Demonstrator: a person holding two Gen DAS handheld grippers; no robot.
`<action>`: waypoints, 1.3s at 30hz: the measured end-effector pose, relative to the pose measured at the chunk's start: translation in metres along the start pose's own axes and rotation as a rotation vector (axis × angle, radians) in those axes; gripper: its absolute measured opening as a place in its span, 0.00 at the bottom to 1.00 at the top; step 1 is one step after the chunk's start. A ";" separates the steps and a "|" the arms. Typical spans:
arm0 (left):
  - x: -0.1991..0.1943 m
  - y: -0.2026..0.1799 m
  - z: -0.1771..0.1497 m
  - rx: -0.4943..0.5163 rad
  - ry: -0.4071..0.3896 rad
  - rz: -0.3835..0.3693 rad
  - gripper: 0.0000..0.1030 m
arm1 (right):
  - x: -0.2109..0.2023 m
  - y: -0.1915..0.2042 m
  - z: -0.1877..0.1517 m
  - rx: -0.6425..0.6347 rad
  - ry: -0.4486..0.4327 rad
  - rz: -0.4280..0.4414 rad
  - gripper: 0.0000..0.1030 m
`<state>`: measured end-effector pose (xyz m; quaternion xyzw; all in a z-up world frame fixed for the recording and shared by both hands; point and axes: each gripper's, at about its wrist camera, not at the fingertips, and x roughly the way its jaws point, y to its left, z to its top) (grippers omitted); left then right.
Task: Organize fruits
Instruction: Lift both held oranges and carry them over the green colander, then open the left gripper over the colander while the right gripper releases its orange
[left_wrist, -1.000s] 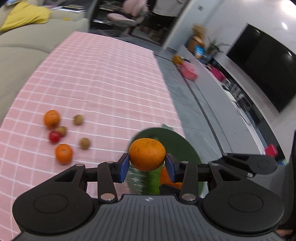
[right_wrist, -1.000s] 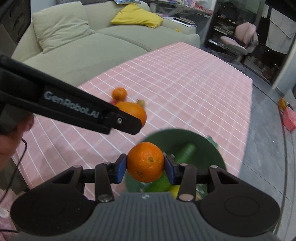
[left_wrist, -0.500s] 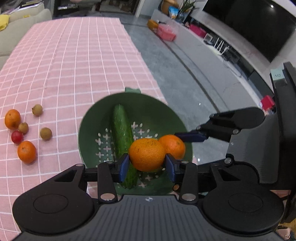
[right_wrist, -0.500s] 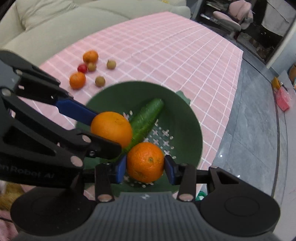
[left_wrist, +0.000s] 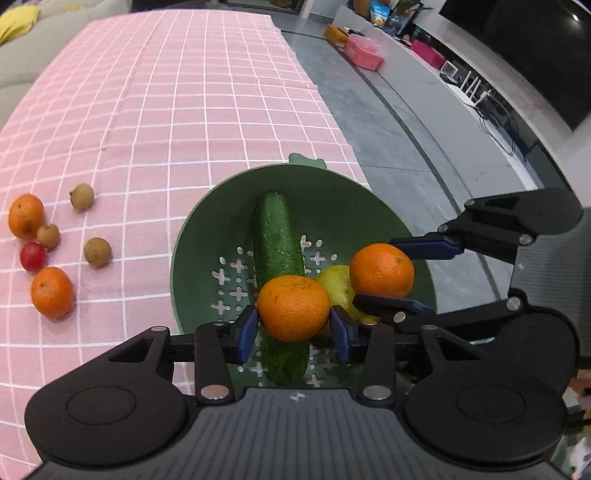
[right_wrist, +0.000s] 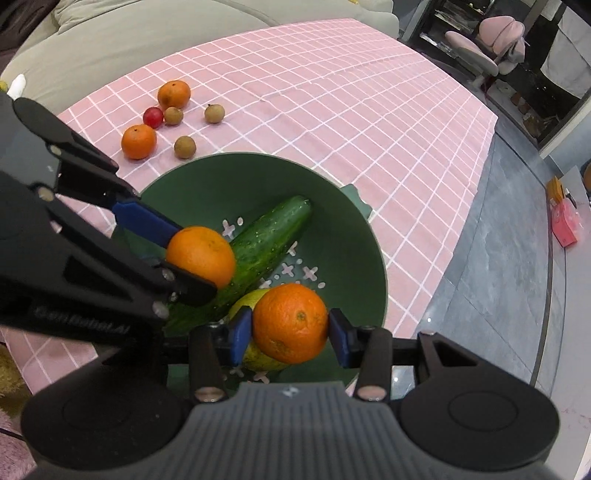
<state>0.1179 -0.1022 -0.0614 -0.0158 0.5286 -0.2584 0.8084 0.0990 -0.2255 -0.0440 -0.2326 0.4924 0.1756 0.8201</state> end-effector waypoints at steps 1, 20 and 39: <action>0.001 0.002 0.000 -0.009 0.005 0.000 0.46 | 0.000 0.000 0.001 -0.004 0.001 -0.002 0.41; -0.019 0.019 0.005 -0.087 -0.029 0.004 0.64 | 0.005 -0.013 0.011 0.099 0.002 0.036 0.41; -0.053 0.040 0.003 -0.070 -0.103 0.123 0.64 | 0.036 -0.016 0.025 0.213 0.047 0.058 0.43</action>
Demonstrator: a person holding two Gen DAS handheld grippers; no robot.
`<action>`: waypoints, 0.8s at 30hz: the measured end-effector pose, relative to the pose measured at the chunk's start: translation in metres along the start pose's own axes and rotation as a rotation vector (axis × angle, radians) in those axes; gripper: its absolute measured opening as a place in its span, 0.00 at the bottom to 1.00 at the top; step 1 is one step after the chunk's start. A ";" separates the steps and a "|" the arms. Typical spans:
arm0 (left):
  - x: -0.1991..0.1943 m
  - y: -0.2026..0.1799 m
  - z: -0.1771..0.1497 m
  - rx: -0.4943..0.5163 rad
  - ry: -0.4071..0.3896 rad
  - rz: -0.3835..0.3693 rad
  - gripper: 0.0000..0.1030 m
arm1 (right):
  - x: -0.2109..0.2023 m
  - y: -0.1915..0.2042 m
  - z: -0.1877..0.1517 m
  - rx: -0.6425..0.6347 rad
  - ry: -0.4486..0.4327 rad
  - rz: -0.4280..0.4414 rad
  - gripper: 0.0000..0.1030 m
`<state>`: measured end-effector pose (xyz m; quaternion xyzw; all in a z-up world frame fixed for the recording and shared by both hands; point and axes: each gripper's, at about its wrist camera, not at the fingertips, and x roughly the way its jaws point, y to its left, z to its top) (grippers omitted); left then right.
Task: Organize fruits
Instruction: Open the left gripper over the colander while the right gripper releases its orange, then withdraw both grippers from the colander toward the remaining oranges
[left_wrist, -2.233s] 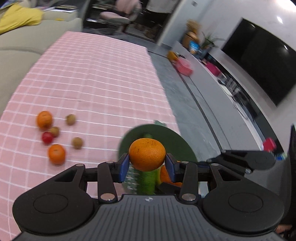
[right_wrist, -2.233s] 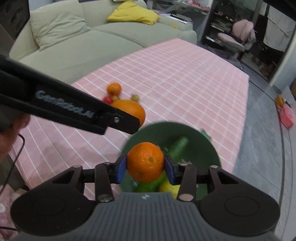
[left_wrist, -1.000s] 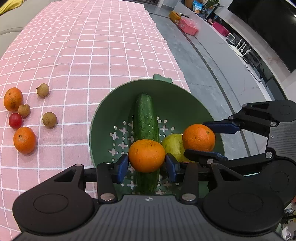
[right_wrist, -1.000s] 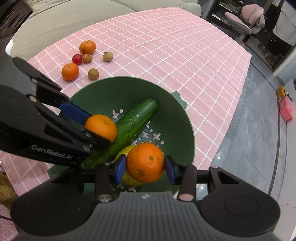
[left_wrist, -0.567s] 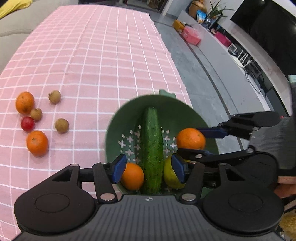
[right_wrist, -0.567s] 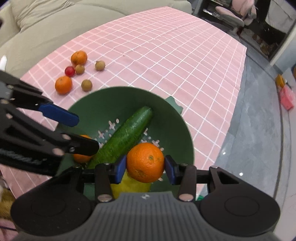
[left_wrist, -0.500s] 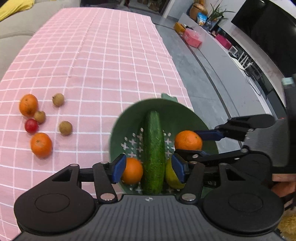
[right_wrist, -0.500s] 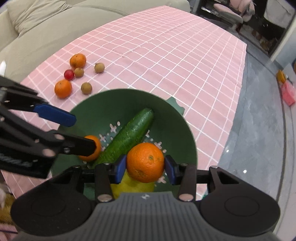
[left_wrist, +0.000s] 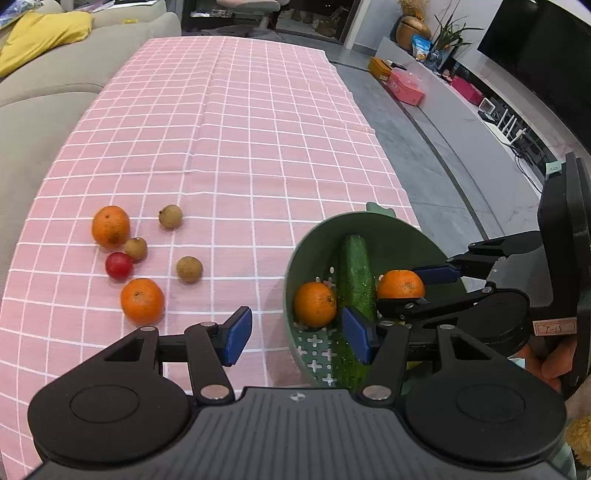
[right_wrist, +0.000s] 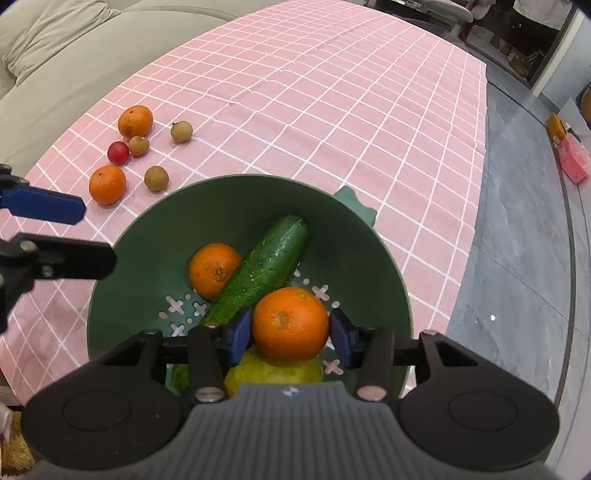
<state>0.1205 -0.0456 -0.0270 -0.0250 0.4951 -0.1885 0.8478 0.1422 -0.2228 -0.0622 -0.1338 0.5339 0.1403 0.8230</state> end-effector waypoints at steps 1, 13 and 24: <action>-0.002 0.001 0.000 -0.001 -0.004 -0.001 0.64 | 0.000 0.000 0.000 -0.002 -0.002 -0.005 0.47; -0.038 0.009 -0.005 0.041 -0.098 0.059 0.64 | -0.039 0.018 -0.001 -0.007 -0.108 -0.074 0.61; -0.071 0.050 -0.006 -0.015 -0.239 0.121 0.64 | -0.083 0.066 0.016 0.050 -0.286 0.016 0.61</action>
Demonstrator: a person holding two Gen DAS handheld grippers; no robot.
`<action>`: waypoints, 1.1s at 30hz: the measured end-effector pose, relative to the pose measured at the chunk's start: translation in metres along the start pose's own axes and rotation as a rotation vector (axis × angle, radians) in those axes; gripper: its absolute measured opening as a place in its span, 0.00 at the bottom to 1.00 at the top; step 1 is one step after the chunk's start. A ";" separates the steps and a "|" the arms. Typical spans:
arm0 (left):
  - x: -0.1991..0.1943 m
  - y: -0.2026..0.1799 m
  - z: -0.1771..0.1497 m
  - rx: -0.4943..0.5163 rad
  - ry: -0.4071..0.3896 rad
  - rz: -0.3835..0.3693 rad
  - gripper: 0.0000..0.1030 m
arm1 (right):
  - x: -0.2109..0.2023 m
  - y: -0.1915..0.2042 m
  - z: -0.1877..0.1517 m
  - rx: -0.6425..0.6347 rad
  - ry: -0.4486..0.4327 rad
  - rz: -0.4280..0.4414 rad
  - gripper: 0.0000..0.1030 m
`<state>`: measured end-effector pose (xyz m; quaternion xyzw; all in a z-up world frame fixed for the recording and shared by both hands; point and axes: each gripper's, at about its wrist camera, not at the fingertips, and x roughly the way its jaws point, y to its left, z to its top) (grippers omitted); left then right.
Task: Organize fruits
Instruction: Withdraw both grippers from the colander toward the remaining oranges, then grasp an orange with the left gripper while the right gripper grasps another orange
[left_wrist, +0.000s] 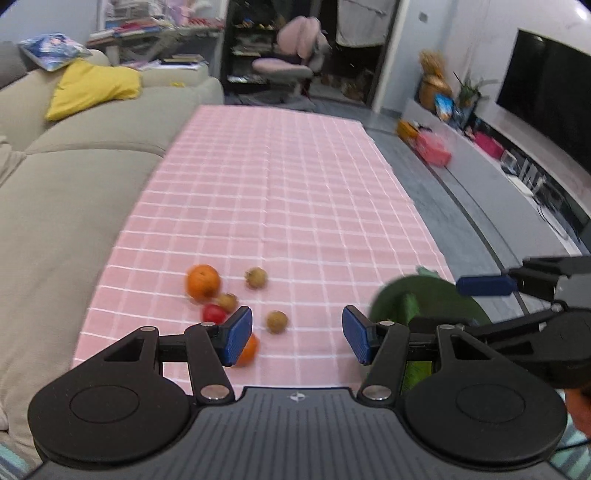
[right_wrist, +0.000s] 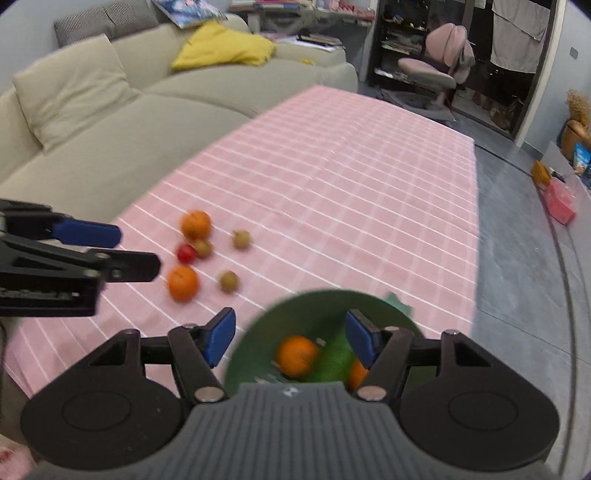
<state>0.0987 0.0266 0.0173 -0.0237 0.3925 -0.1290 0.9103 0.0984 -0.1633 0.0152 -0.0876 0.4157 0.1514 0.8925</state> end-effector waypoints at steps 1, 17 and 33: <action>-0.002 0.006 0.001 -0.010 -0.011 0.011 0.64 | 0.001 0.005 0.002 0.004 -0.008 0.011 0.61; 0.015 0.077 -0.008 -0.163 0.012 0.092 0.61 | 0.067 0.057 0.025 -0.038 0.004 0.097 0.56; 0.070 0.108 -0.027 -0.267 0.144 0.096 0.44 | 0.146 0.082 0.019 0.006 0.101 0.205 0.47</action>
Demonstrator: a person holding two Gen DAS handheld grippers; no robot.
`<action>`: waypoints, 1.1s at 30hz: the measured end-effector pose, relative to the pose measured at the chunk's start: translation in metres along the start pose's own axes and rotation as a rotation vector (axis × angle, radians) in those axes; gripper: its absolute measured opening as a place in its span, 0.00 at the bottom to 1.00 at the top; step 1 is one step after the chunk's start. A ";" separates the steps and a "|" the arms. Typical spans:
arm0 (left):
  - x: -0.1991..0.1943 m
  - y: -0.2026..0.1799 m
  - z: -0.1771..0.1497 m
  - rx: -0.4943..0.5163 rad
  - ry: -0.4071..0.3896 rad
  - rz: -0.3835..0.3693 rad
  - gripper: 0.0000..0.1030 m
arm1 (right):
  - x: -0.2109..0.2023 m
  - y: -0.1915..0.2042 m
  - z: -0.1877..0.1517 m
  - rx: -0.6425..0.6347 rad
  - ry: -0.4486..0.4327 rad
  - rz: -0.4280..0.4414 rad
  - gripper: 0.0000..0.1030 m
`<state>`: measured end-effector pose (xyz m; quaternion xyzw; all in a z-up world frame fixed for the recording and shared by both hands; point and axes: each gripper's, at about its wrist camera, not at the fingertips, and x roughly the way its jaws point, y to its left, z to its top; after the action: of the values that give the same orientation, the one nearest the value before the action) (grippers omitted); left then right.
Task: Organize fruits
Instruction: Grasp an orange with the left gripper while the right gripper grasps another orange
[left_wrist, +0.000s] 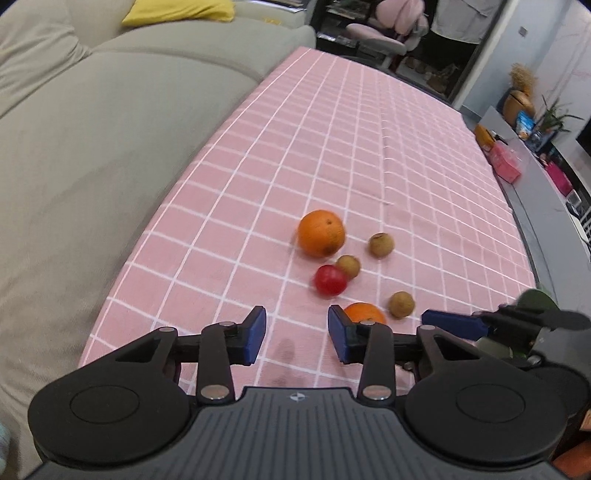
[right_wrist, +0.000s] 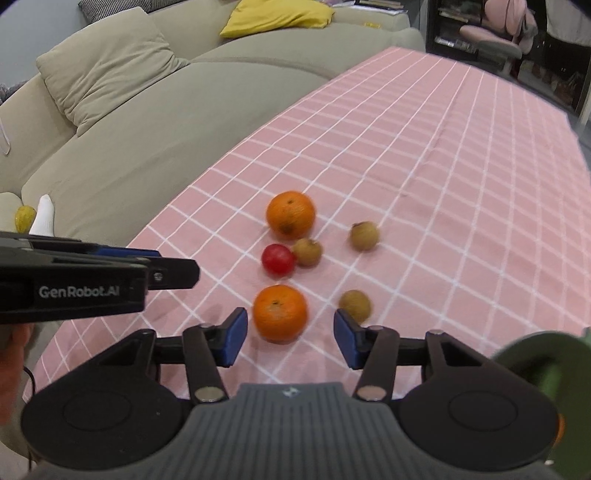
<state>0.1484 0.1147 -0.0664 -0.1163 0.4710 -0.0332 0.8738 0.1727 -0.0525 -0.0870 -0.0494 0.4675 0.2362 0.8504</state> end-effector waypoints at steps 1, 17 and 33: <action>0.002 0.002 0.000 -0.005 0.003 0.002 0.44 | 0.006 0.003 0.000 0.000 0.004 0.005 0.47; 0.021 -0.003 0.010 0.059 -0.013 -0.022 0.44 | 0.048 0.011 0.003 -0.053 0.012 -0.034 0.40; 0.074 -0.012 0.050 -0.062 -0.032 -0.047 0.64 | -0.021 -0.040 0.018 0.064 -0.116 -0.113 0.39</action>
<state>0.2315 0.0997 -0.0970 -0.1548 0.4551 -0.0375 0.8761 0.1949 -0.0898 -0.0649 -0.0346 0.4214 0.1752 0.8891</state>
